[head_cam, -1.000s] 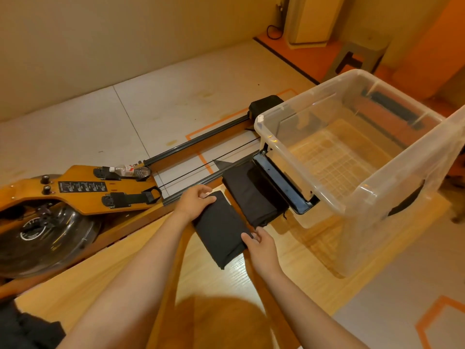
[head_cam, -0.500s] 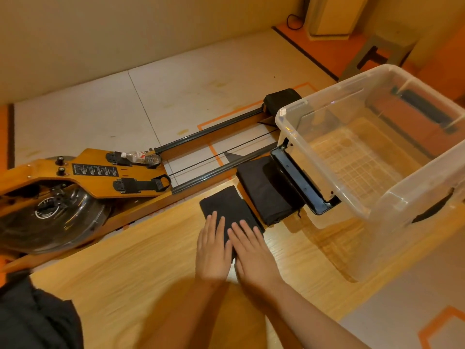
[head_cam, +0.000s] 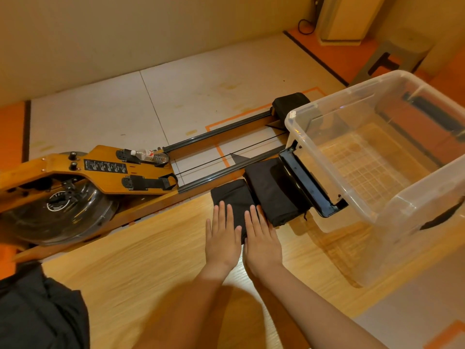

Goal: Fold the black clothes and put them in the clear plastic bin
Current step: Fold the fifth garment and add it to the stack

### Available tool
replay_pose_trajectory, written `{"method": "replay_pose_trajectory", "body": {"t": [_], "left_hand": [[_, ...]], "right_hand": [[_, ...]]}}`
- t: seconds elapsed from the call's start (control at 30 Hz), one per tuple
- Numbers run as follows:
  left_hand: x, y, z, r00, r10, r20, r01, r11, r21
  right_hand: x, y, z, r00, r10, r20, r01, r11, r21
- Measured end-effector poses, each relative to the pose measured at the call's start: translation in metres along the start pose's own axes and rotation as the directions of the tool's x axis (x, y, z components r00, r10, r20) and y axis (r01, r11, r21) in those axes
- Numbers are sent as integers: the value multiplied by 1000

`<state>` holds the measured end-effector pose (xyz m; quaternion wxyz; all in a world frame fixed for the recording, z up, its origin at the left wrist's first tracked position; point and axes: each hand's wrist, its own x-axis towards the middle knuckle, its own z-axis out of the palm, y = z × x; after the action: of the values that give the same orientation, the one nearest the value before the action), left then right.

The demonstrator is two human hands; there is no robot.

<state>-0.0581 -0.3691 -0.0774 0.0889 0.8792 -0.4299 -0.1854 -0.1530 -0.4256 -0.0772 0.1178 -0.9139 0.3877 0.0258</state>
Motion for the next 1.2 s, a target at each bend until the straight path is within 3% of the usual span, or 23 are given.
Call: {"method": "replay_pose_trajectory", "body": {"t": [0.2, 0.37, 0.5, 0.6, 0.73, 0.9, 1.03, 1.2], "left_hand": [[5, 11, -1, 998, -56, 3, 56, 996, 76], [6, 11, -5, 998, -57, 5, 56, 992, 111], [2, 5, -19, 998, 58, 36, -62, 988, 140], [-18, -2, -20, 981, 190, 52, -196, 965, 175], [-52, -16, -14, 975, 213, 71, -223, 952, 208], [-84, -44, -18, 986, 135, 95, -158, 941, 299], [-110, -73, -25, 998, 46, 51, -56, 977, 206], [-147, -124, -45, 984, -77, -160, 121, 952, 281]], "right_hand": [[-16, 8, 0, 989, -128, 69, 133, 989, -68], [-12, 23, -6, 979, -164, 120, 166, 986, -8], [2, 24, -22, 945, -196, 263, 180, 980, 84], [-3, 21, -24, 954, -186, 236, 162, 980, 118], [-22, 10, -23, 969, -181, 170, 174, 983, 59], [-39, -22, -24, 957, -238, 164, 230, 971, 65], [-47, -55, -21, 932, -330, 150, 326, 944, 55], [-53, -109, -18, 876, -461, 138, 458, 887, 53]]}}
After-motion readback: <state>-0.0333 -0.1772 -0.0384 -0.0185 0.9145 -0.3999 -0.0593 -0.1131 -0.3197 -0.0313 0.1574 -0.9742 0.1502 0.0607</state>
